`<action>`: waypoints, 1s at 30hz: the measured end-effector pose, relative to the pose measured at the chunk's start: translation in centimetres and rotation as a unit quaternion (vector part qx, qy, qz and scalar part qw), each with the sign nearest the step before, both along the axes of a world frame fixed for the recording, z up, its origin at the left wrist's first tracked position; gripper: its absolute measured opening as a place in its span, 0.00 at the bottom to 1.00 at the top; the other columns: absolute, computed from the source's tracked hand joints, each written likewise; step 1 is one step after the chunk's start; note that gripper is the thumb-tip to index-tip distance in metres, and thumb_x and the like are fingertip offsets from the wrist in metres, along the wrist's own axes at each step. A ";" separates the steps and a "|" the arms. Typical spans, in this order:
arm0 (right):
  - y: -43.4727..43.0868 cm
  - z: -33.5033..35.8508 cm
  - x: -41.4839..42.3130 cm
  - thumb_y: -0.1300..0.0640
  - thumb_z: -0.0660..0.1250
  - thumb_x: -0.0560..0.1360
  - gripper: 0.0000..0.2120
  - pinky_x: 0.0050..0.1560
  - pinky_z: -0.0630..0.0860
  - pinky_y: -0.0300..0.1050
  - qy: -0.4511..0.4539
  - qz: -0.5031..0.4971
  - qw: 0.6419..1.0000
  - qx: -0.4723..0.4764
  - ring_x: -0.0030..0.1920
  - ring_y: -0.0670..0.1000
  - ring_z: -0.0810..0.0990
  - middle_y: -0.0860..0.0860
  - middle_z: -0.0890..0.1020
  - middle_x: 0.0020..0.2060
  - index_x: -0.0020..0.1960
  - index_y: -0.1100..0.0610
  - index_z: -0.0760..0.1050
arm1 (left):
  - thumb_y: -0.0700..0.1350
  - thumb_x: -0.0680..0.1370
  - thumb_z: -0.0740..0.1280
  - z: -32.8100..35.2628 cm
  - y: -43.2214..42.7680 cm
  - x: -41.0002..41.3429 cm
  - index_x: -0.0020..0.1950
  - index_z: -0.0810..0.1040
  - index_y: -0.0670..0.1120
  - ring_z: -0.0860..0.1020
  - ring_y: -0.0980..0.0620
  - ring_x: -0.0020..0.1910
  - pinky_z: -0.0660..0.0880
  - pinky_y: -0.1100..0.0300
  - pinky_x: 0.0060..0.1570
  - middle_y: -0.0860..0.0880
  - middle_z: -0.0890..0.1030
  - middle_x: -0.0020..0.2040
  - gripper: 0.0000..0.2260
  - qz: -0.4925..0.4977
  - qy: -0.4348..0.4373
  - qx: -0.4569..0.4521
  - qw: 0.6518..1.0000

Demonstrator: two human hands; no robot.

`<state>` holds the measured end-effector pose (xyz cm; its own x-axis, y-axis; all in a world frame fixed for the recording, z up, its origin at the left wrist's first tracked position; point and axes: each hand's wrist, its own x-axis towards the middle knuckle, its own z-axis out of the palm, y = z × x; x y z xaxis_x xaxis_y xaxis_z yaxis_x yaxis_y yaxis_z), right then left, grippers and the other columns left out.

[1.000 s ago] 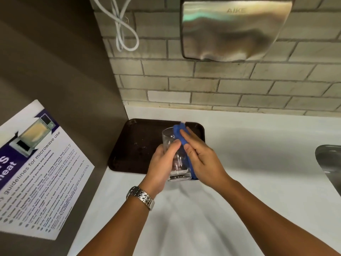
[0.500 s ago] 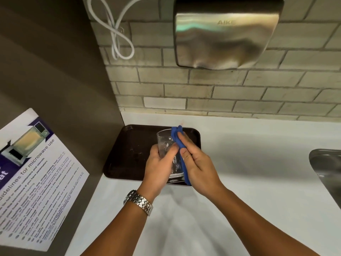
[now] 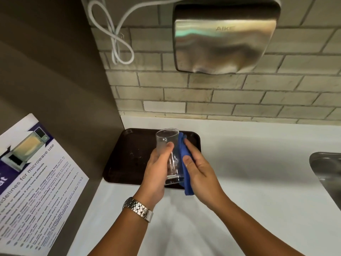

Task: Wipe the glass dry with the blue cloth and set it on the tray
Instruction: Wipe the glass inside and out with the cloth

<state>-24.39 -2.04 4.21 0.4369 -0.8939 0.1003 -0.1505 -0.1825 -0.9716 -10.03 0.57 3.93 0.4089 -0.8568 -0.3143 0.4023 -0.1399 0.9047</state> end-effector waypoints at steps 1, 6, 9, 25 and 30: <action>0.6 -0.1 -0.2 0.51 0.58 0.90 0.24 0.69 0.75 0.32 0.035 0.001 0.998 -0.045 0.71 0.36 0.78 0.34 0.76 0.74 0.80 0.29 0.61 | 0.64 0.76 0.75 0.3 0.0 0.0 0.64 0.89 0.51 0.92 0.46 0.54 0.88 0.55 0.46 0.44 0.93 0.56 0.23 -0.002 0.018 0.002 1.000; 1.5 -1.4 -0.6 0.51 0.57 0.90 0.23 0.80 0.67 0.39 0.079 0.013 0.985 -0.155 0.79 0.40 0.69 0.34 0.71 0.79 0.83 0.40 0.64 | 0.64 0.78 0.72 0.2 0.2 0.2 0.61 0.92 0.49 0.92 0.45 0.54 0.86 0.52 0.51 0.40 0.92 0.60 0.23 -0.009 0.080 0.004 0.997; 1.5 -1.0 -0.7 0.54 0.57 0.90 0.23 0.74 0.77 0.45 0.043 0.000 0.996 -0.078 0.71 0.38 0.78 0.33 0.78 0.72 0.80 0.35 0.64 | 0.62 0.84 0.68 -0.3 0.2 0.2 0.61 0.92 0.49 0.92 0.44 0.53 0.87 0.53 0.46 0.40 0.92 0.60 0.21 -0.010 0.102 0.009 0.995; 3.2 -1.0 -1.0 0.51 0.57 0.90 0.21 0.75 0.71 0.40 0.070 -0.002 0.983 -0.171 0.74 0.45 0.73 0.32 0.73 0.77 0.80 0.35 0.69 | 0.69 0.79 0.69 -0.6 0.2 0.3 0.59 0.93 0.47 0.91 0.42 0.55 0.86 0.48 0.56 0.39 0.92 0.57 0.28 -0.013 0.093 -0.006 0.996; 3.0 -1.0 -1.0 0.51 0.57 0.90 0.20 0.67 0.82 0.45 0.014 -0.036 0.998 -0.047 0.66 0.43 0.83 0.38 0.84 0.65 0.79 0.35 0.70 | 0.68 0.82 0.65 -0.8 0.8 0.1 0.62 0.92 0.49 0.91 0.45 0.52 0.87 0.51 0.49 0.42 0.91 0.60 0.27 -0.017 0.145 -0.019 0.989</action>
